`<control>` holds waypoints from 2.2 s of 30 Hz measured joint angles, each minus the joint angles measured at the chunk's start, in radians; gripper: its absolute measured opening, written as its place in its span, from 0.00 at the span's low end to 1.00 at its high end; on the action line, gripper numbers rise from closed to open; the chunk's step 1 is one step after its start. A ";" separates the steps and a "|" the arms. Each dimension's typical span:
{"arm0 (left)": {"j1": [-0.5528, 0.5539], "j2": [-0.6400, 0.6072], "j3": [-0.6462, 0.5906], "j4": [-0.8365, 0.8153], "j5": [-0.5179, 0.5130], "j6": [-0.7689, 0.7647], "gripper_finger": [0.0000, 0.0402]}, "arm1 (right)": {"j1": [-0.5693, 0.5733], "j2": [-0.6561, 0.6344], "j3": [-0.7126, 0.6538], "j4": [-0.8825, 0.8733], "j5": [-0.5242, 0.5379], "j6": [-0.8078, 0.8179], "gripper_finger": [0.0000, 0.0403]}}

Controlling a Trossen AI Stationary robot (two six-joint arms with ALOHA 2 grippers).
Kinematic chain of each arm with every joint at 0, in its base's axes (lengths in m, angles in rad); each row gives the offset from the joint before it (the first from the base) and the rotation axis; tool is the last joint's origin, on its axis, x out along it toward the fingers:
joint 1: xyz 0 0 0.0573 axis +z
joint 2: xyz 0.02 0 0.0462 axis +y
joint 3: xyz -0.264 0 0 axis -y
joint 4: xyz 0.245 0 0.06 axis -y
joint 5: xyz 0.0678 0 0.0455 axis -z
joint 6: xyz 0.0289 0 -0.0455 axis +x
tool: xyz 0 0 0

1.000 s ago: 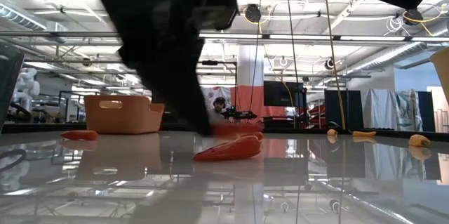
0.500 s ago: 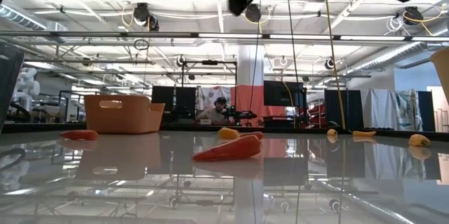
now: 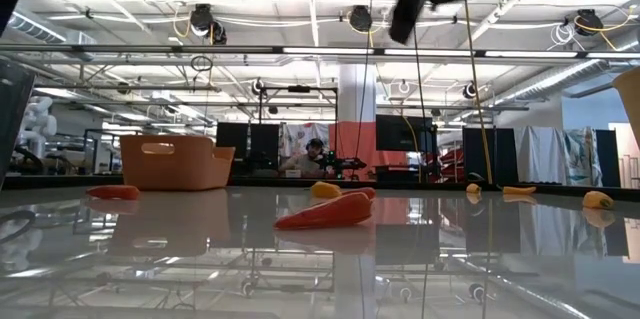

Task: Sort produce into baskets
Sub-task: Put the red chili pepper into the yellow bin, then put the orange chili pepper into the yellow bin

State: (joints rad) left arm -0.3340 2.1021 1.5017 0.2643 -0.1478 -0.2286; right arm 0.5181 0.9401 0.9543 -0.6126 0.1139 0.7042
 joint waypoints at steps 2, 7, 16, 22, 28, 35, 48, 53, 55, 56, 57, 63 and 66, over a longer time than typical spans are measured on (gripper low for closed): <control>0.000 0.038 0.019 0.051 0.006 -0.008 0.04 | 0.000 0.000 0.000 0.004 0.000 -0.007 0.12; 0.004 0.149 0.149 0.068 0.082 -0.054 0.04 | -0.001 0.000 0.000 0.004 0.020 -0.017 0.12; 0.023 0.181 0.193 0.057 0.168 -0.056 0.04 | -0.001 0.000 0.000 0.003 0.020 -0.026 0.12; 0.023 0.182 0.193 0.056 0.173 -0.056 0.16 | -0.001 0.000 0.000 0.003 0.020 -0.034 0.12; 0.023 0.182 0.193 0.035 0.190 -0.097 0.33 | -0.001 0.000 0.000 0.002 0.020 -0.047 0.12; 0.040 0.139 0.192 -0.123 0.208 -0.103 0.37 | -0.001 0.000 0.000 0.000 0.020 -0.045 0.12; 0.166 -0.094 0.193 -0.889 0.114 0.062 0.37 | -0.001 0.001 -0.002 -0.011 0.020 -0.045 0.12; 0.246 -0.103 0.185 -1.116 0.050 0.179 0.37 | -0.001 0.001 -0.002 -0.019 0.020 -0.044 0.12; 0.280 -0.100 0.167 -1.156 0.029 0.229 0.37 | -0.001 0.001 -0.002 -0.019 0.020 -0.044 0.12; 0.297 -0.096 0.158 -1.150 0.019 0.250 0.37 | -0.001 0.001 -0.002 -0.022 0.020 -0.044 0.12; 0.313 -0.092 0.151 -1.145 0.013 0.270 0.37 | -0.001 0.001 -0.002 -0.023 0.020 -0.044 0.12; 0.393 -0.087 0.102 -1.116 0.001 0.401 0.37 | -0.001 0.001 -0.002 -0.034 0.020 -0.045 0.12; 0.412 -0.074 0.097 -1.101 0.002 0.453 0.37 | -0.001 0.001 -0.002 -0.058 0.020 -0.046 0.12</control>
State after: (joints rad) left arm 0.0780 2.0279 1.5982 -0.8366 -0.1456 0.2246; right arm 0.5171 0.9409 0.9524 -0.6707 0.1337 0.6579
